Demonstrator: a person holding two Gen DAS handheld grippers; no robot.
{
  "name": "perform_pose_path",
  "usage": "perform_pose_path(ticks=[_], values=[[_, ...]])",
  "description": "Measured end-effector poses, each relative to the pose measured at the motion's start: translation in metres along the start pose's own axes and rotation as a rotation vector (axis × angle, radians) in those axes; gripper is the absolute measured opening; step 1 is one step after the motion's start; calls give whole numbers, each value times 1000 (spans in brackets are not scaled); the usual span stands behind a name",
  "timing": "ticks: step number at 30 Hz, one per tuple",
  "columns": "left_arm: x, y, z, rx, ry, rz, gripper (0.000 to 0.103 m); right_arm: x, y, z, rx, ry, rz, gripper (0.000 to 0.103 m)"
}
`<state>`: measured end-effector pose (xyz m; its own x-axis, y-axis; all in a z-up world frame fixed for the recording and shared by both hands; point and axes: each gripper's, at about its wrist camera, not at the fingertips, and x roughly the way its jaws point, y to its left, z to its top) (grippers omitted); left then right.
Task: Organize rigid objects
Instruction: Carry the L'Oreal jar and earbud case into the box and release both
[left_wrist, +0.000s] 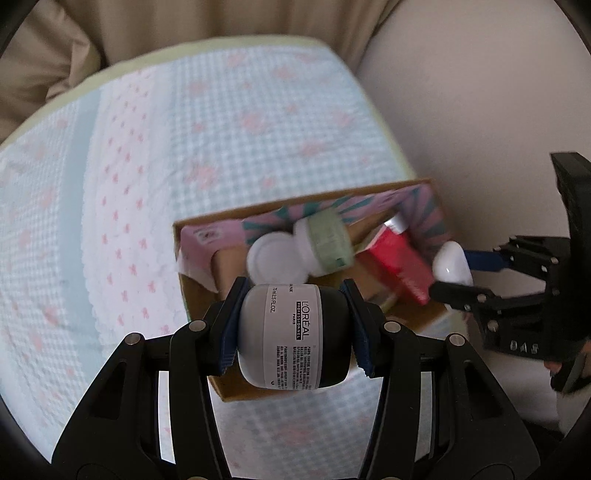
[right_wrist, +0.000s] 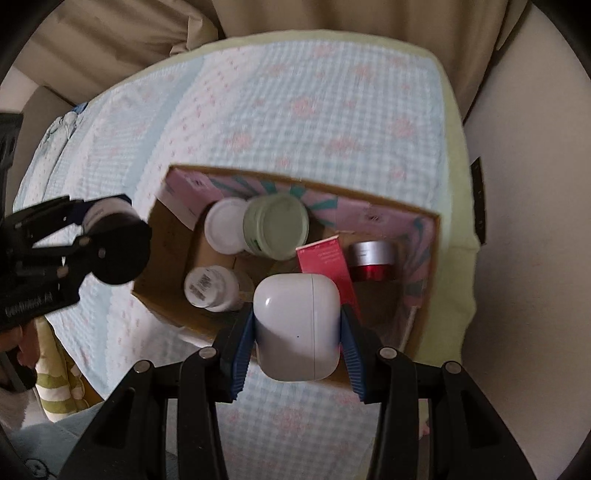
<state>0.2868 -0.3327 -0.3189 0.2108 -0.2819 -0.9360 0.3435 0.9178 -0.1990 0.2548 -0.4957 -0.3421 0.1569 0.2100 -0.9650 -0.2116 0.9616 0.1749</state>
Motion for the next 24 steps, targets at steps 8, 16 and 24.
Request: perform_pose_path(ticks=[8,16,24], values=[[51,17,-5,-15,98,65,47,44,20,0,-148,4,25,41],[76,19,-5,8,132,83,47,70,30,-4,-279,16,24,41],[76,16,-4,20,106,98,103,79,41,-16,-346,7,14,65]])
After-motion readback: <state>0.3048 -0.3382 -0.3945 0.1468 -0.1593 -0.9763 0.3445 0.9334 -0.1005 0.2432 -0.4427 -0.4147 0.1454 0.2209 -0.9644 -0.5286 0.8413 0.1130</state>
